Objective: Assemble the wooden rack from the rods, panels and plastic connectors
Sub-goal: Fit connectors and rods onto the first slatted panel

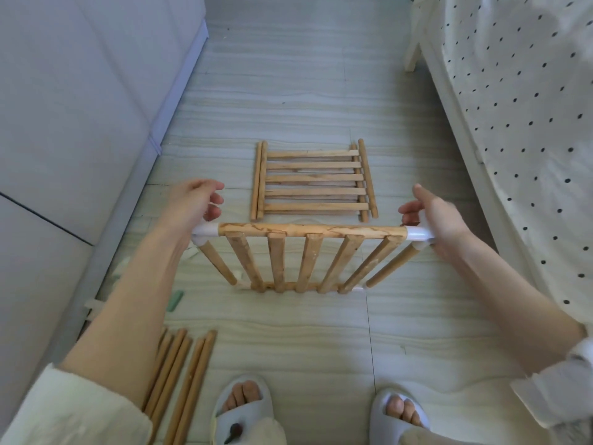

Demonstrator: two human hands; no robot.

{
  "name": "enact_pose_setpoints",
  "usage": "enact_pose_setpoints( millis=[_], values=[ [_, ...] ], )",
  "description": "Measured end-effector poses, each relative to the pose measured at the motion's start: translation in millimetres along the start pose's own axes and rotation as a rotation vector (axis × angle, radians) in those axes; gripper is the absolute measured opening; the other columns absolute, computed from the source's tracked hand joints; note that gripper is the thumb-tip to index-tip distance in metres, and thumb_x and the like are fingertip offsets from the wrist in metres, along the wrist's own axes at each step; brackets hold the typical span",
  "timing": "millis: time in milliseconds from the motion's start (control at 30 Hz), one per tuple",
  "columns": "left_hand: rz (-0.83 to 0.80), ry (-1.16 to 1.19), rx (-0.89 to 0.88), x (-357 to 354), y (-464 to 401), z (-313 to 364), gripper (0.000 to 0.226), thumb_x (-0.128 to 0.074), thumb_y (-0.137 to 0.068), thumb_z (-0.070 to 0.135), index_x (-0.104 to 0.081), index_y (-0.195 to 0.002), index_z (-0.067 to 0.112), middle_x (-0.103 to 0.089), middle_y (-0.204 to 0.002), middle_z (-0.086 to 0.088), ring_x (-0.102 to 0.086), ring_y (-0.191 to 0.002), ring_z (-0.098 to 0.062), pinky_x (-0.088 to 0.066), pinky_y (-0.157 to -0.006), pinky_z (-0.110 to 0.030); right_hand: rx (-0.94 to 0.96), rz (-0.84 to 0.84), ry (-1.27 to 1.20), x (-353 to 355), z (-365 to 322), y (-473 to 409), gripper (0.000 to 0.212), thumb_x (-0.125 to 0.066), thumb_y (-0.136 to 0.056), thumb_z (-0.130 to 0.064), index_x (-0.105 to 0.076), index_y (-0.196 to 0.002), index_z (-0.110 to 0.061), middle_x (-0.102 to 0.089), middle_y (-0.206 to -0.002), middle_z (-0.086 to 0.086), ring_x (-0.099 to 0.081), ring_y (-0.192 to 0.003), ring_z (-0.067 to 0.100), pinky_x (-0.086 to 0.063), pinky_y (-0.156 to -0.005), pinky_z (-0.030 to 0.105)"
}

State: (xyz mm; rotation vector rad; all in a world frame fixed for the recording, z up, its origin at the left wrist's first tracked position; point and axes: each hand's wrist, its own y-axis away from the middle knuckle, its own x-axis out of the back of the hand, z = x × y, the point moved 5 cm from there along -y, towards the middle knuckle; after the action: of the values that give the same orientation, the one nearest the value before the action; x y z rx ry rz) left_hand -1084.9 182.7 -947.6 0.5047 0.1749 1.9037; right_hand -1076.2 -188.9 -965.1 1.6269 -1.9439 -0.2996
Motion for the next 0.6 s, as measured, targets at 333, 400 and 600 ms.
enact_pose_setpoints(
  millis=[333,400,600],
  values=[
    [-0.049,-0.001,0.336,5,52,-39,0.018,-0.046,-0.096,0.02,-0.053,-0.084,0.009,-0.053,-0.075,-0.005,-0.052,-0.062,-0.017,-0.031,-0.027,-0.01,-0.192,0.075,0.107,1,15,45,0.057,-0.026,-0.1,-0.045,-0.056,-0.068,-0.009,-0.039,-0.055,0.001,-0.038,-0.053,0.017,-0.035,-0.057,0.028],
    [-0.024,-0.038,0.319,6,49,-41,0.011,-0.049,-0.094,0.017,-0.056,-0.09,0.009,-0.056,-0.074,-0.004,-0.054,-0.061,-0.016,-0.031,-0.029,-0.01,-0.166,0.097,0.138,1,13,43,0.057,-0.022,-0.101,-0.042,-0.055,-0.069,-0.009,-0.039,-0.055,0.001,-0.039,-0.053,0.017,-0.035,-0.055,0.027],
    [0.031,-0.155,0.269,5,36,-36,0.02,-0.049,-0.092,0.011,-0.057,-0.074,0.009,-0.057,-0.069,-0.004,-0.05,-0.058,-0.017,-0.035,-0.044,-0.022,-0.119,0.153,0.163,2,8,30,0.058,-0.018,-0.101,-0.043,-0.053,-0.072,-0.007,-0.044,-0.059,0.003,-0.044,-0.055,0.018,-0.04,-0.055,0.029]
  ],
)
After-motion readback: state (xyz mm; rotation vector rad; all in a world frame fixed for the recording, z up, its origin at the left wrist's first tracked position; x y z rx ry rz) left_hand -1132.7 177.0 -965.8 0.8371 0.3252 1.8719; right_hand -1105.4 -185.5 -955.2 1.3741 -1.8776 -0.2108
